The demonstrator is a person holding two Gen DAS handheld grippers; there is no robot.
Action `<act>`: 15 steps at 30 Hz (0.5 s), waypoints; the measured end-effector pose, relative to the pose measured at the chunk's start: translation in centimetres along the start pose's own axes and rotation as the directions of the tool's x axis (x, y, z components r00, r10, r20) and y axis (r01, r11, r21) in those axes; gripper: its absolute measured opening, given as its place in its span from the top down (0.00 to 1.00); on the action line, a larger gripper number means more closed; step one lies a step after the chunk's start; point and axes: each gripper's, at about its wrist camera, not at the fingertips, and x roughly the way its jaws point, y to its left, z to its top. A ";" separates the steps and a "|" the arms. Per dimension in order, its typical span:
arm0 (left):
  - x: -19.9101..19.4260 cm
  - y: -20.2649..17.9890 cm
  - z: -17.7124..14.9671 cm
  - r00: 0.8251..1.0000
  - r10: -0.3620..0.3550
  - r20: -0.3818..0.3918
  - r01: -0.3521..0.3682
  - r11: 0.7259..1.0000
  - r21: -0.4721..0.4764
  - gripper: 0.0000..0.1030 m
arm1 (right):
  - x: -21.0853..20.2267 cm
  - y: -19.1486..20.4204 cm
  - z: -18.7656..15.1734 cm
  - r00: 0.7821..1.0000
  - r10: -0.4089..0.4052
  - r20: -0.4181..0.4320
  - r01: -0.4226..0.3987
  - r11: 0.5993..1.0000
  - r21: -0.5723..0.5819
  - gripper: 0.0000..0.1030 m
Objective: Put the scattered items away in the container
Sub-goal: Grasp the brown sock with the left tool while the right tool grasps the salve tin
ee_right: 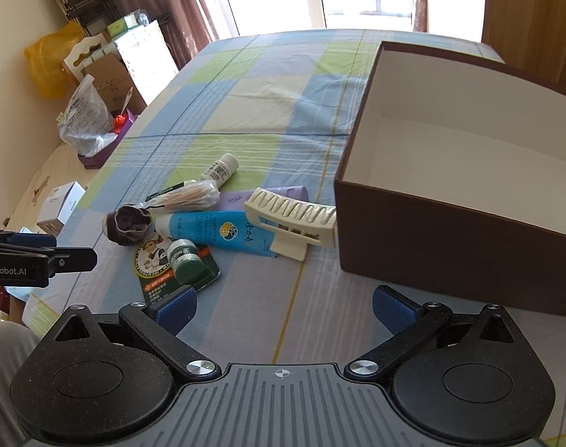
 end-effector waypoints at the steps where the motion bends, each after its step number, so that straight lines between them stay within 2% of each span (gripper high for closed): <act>1: 0.6 0.3 0.2 1.000 -0.003 -0.005 0.003 1.000 -0.005 0.21 | 0.4 0.0 0.1 1.000 -0.001 -0.005 0.001 1.000 0.000 0.00; 8: 4.3 1.8 1.8 1.000 -0.024 -0.019 0.023 0.999 -0.039 0.25 | 2.4 -0.2 0.1 0.999 -0.004 -0.034 0.004 1.000 0.002 0.00; 15: 7.1 2.8 2.6 0.999 -0.040 -0.032 0.037 0.997 -0.065 0.43 | 3.2 0.0 -0.1 0.999 0.007 -0.052 -0.007 1.000 -0.003 0.00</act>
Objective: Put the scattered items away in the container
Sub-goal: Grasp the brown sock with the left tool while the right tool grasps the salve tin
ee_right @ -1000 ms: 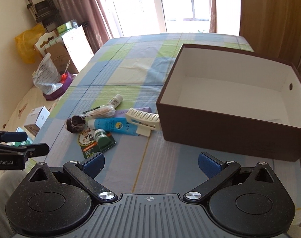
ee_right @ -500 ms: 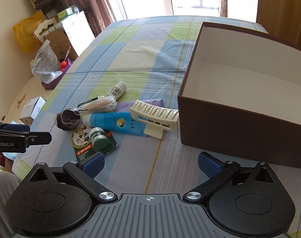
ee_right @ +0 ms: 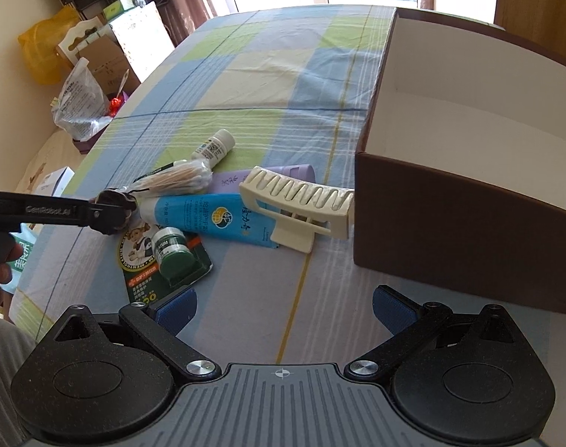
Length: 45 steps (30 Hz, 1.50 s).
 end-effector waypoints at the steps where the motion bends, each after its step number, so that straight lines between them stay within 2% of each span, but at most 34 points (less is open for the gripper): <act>1: 0.2 0.2 0.0 1.000 -0.009 -0.001 0.009 1.000 -0.002 0.52 | 0.1 0.2 0.0 1.000 0.006 0.001 -0.006 1.000 -0.006 0.00; 4: 0.5 0.6 -0.2 0.999 -0.038 0.001 0.038 0.999 -0.005 0.75 | 0.2 0.9 0.0 1.000 0.030 0.006 -0.030 0.999 -0.032 0.00; 6: 0.1 0.9 -0.4 0.999 -0.041 0.012 0.041 0.999 0.001 0.81 | 0.4 1.6 0.0 0.998 0.055 0.009 -0.054 0.996 -0.065 0.00; 14: -1.9 2.1 -1.3 1.000 -0.030 0.003 0.030 0.999 0.029 0.82 | 2.9 5.8 0.4 0.992 0.123 0.011 -0.117 0.964 -0.239 0.02; 15: -1.9 2.2 -1.4 1.000 -0.028 -0.001 0.028 0.999 0.031 0.82 | 3.4 6.2 0.5 0.991 0.135 0.004 -0.130 0.956 -0.262 0.15; 16: -2.0 2.3 -1.5 1.000 -0.026 -0.004 0.027 0.999 0.029 0.82 | 3.8 6.7 0.6 0.990 0.140 -0.004 -0.136 0.950 -0.281 0.19; 20: -2.3 2.7 -1.7 1.000 -0.025 -0.008 0.025 0.999 0.022 0.82 | 5.1 8.0 0.9 0.990 0.140 0.003 -0.131 0.927 -0.351 0.19; 21: -2.3 2.8 -1.8 1.000 -0.024 -0.009 0.024 0.999 0.022 0.82 | 5.4 8.3 1.0 0.990 0.139 0.003 -0.128 0.920 -0.369 0.24; 22: -2.3 2.9 -1.9 1.000 -0.022 -0.011 0.023 1.000 0.022 0.82 | 5.8 8.5 1.1 0.990 0.138 -0.008 -0.130 0.915 -0.383 0.39; 23: -2.3 2.9 -2.0 1.000 -0.021 -0.014 0.022 1.000 0.022 0.82 | 6.3 8.7 1.1 0.990 0.137 -0.022 -0.134 0.909 -0.395 0.46; 26: -2.5 3.0 -2.2 1.000 -0.021 -0.017 0.021 1.000 0.021 0.82 | 7.4 9.0 1.0 0.991 0.122 -0.049 -0.131 0.897 -0.423 0.56; 27: -2.6 3.0 -2.3 1.000 -0.022 -0.017 0.022 1.000 0.022 0.82 | 7.5 8.9 0.8 0.991 0.121 -0.058 -0.134 0.891 -0.433 0.66; 31: -3.1 2.8 -2.6 1.000 -0.025 -0.018 0.026 0.999 0.031 0.82 | 6.7 8.5 0.0 0.984 0.146 -0.103 -0.177 0.885 -0.431 0.67; 38: -4.0 1.5 -3.3 0.999 -0.037 -0.025 0.038 0.997 0.066 0.82 | 4.0 6.6 -1.4 0.967 0.197 -0.163 -0.244 0.906 -0.346 0.67; 45: -5.2 -0.6 -3.7 0.999 -0.046 -0.024 0.049 0.993 0.105 0.82 | 0.4 3.9 -1.6 0.951 0.262 -0.163 -0.293 0.935 -0.201 0.67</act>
